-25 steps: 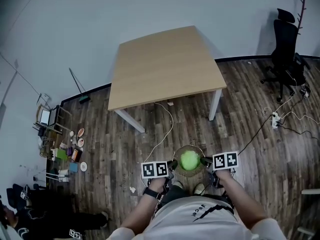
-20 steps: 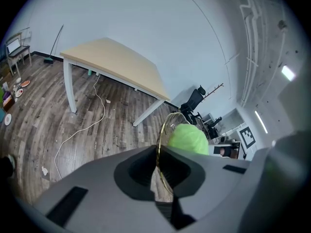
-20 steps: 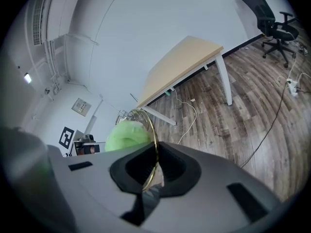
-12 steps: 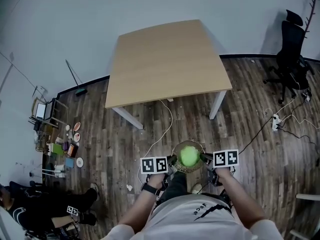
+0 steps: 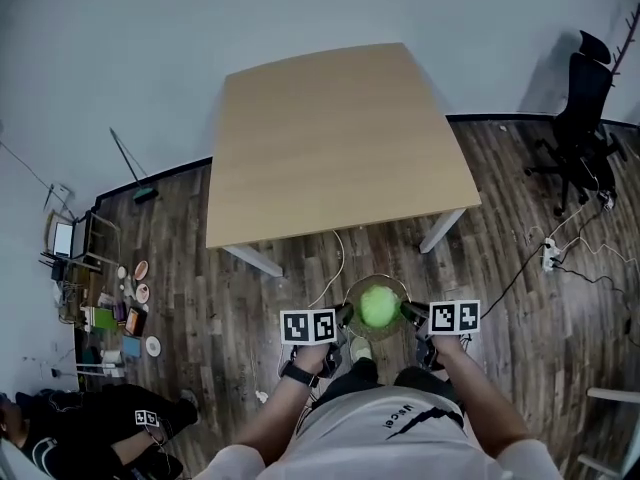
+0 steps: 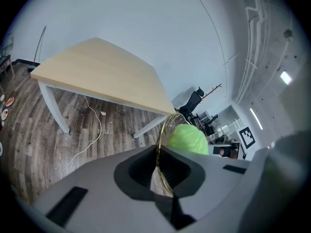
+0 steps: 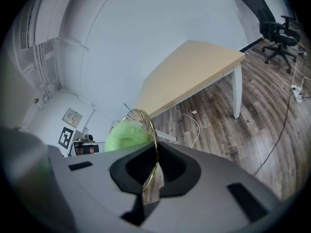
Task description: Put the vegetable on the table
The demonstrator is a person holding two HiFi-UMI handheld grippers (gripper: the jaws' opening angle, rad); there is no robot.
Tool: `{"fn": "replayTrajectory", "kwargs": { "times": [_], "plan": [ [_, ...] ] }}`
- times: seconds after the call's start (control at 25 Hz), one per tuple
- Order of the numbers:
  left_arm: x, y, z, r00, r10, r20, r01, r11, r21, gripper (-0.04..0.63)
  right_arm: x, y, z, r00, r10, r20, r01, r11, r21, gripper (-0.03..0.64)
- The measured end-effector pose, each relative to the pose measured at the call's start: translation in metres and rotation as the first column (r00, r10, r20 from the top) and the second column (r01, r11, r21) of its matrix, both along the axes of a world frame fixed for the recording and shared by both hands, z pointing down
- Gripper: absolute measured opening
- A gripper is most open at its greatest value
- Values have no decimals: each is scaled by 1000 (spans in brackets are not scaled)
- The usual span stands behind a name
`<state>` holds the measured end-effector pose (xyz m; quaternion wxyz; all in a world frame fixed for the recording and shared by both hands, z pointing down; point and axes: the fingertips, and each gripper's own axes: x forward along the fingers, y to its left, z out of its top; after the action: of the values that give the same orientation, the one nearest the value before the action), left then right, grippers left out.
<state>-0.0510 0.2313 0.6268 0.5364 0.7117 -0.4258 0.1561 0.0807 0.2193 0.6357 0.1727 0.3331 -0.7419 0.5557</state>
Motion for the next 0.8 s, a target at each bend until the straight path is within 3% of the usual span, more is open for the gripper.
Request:
{"fn": "replayTrajectory", "kwargs": {
  "times": [0.36, 0.8],
  "plan": [
    [-36, -62, -16, 1000, -4, -3, 4, 1000, 28, 25, -36, -63, -20, 1000, -15, -18, 16, 999, 44, 25],
    [-48, -109, -5, 1000, -20, -6, 20, 1000, 2, 25, -48, -112, -8, 999, -32, -19, 33, 999, 14, 25]
  ]
}}
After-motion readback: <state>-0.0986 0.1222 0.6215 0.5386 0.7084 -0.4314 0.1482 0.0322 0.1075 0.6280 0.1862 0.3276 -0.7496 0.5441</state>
